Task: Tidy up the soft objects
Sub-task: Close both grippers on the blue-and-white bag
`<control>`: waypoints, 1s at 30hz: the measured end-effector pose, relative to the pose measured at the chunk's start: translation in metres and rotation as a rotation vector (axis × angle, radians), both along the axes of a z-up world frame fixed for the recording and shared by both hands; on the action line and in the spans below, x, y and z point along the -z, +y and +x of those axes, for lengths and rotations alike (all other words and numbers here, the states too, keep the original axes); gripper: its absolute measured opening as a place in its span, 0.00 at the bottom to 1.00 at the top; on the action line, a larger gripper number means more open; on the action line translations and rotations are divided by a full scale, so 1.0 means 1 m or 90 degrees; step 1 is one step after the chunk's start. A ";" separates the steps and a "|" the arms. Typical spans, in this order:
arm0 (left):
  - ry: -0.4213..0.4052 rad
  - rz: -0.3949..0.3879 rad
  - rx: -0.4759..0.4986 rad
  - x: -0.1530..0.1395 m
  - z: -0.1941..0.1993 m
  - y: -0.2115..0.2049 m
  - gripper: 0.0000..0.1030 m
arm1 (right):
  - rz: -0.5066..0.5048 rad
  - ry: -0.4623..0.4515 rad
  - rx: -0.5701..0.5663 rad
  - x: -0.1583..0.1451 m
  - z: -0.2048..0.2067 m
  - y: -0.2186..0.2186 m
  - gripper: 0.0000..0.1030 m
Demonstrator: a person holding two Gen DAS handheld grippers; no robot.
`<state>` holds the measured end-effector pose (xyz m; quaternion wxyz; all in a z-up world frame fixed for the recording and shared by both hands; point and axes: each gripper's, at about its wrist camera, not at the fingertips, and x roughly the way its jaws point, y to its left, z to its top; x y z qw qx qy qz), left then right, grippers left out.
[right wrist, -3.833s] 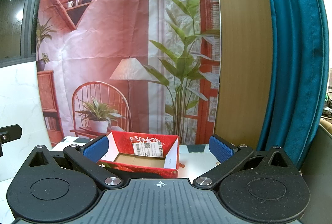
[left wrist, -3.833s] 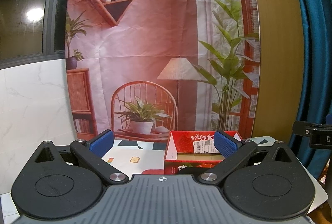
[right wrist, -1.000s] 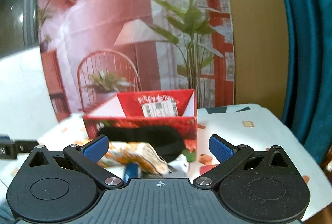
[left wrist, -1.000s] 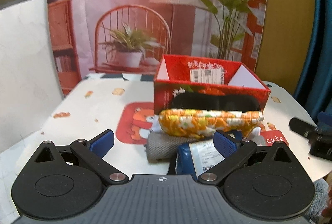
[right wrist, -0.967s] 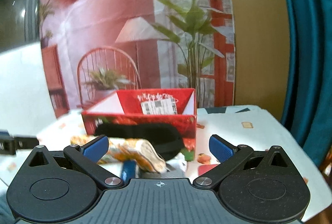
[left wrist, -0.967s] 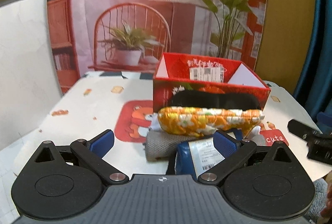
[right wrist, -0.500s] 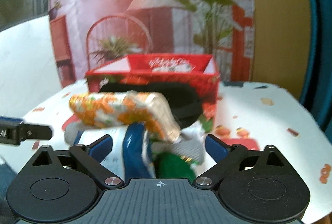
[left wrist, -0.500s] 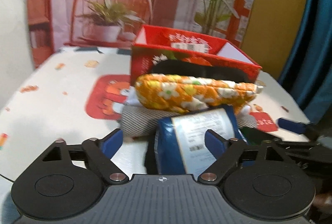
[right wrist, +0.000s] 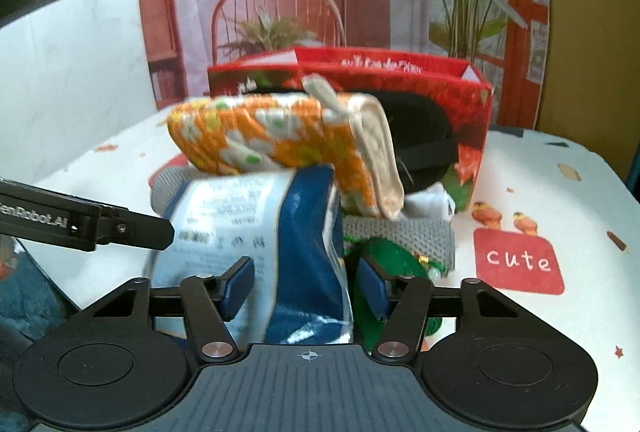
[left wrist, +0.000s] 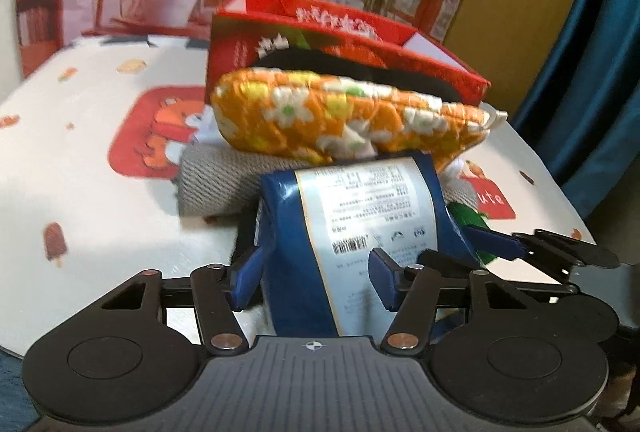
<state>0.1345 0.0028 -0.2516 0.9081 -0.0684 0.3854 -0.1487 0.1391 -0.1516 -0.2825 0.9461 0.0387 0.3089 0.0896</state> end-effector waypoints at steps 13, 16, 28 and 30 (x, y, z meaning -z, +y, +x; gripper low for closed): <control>0.062 -0.052 0.011 0.023 0.014 0.008 0.56 | 0.014 0.017 -0.014 0.005 0.004 -0.001 0.49; 0.083 -0.055 0.010 0.030 0.019 0.008 0.57 | 0.020 0.025 -0.015 0.007 0.006 -0.002 0.49; 0.103 -0.081 -0.016 0.037 0.025 0.018 0.51 | 0.035 0.040 -0.018 0.012 0.009 -0.004 0.46; 0.100 -0.086 -0.011 0.037 0.023 0.019 0.45 | 0.037 0.041 -0.020 0.013 0.009 -0.005 0.45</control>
